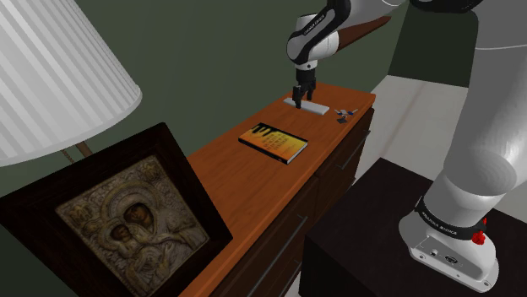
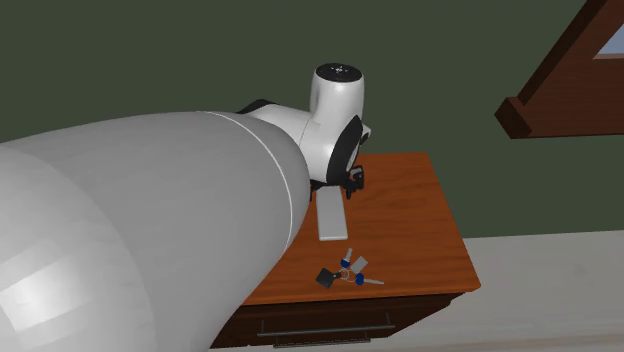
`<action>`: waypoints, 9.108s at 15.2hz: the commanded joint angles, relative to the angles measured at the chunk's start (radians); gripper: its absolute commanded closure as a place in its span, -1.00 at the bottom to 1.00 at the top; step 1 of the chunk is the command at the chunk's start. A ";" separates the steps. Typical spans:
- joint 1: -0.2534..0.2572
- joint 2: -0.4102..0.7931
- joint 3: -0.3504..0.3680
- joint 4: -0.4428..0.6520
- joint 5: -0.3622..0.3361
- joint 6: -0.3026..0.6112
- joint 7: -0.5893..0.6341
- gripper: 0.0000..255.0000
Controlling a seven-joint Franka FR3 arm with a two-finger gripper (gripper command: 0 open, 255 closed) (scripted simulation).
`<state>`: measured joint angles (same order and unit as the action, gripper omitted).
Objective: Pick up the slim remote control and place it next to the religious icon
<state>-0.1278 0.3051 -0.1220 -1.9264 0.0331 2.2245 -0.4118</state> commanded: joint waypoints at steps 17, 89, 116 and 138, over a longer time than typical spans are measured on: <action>-0.001 0.008 0.000 -0.004 0.001 0.012 -0.001 1.00; 0.086 -0.241 0.045 0.551 -0.038 -0.791 0.145 1.00; 0.355 -0.539 0.409 0.227 0.028 -0.759 0.777 1.00; 0.394 -0.578 0.468 -0.065 0.056 -0.501 0.850 1.00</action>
<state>0.2660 -0.2743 0.3448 -1.9802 0.0888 1.7095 0.4383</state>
